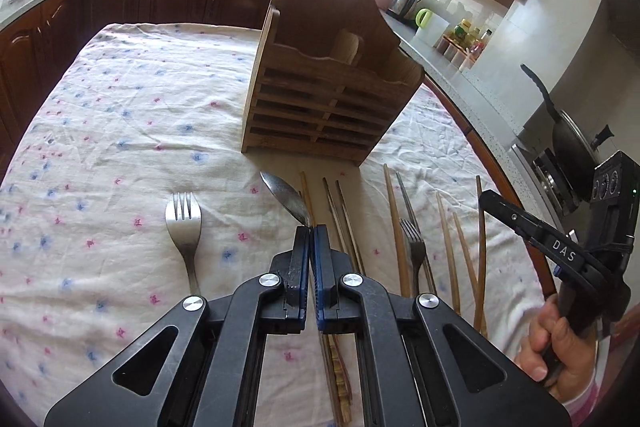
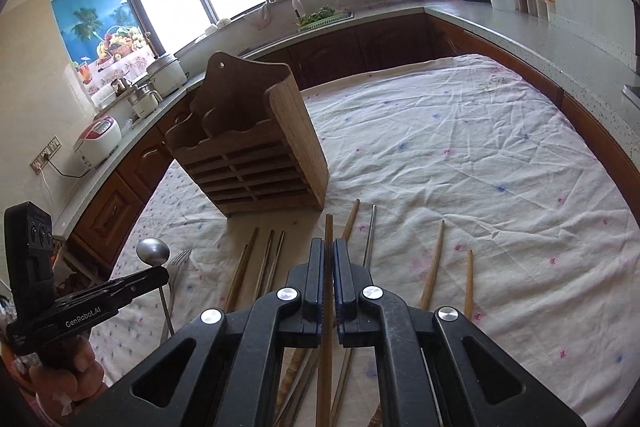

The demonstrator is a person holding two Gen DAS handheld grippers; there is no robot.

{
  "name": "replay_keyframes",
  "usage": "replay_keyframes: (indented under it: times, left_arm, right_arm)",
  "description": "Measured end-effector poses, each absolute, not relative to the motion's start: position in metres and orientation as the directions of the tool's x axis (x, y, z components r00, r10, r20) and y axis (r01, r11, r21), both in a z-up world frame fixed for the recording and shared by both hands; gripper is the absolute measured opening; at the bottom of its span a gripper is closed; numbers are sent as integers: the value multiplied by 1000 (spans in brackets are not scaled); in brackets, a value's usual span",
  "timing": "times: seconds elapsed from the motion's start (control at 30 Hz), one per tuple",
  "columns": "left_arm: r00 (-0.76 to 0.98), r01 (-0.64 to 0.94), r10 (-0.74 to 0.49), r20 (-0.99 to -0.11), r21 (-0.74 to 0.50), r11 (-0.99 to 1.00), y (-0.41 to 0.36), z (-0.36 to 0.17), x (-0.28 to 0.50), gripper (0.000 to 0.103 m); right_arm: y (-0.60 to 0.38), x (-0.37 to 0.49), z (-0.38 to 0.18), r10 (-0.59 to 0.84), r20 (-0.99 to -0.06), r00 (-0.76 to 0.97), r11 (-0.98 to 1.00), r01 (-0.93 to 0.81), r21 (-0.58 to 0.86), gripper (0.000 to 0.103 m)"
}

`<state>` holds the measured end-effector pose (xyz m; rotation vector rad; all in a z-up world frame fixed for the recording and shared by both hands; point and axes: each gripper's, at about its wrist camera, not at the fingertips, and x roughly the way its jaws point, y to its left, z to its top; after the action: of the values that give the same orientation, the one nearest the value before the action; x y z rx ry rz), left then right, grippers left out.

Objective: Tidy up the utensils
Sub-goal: 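Lift the spoon with the left tool while the right tool carries the chopstick toward the holder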

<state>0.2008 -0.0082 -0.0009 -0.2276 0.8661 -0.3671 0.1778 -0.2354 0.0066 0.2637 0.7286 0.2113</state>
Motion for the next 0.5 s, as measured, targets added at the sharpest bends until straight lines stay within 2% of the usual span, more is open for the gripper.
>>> replay_keyframes:
  times: [0.5]
  left_arm:
    - [692, 274, -429, -581, -339, 900, 6, 62, 163, 2]
  right_arm:
    - [-237, 137, 74, 296, -489, 821, 937, -151, 315, 3]
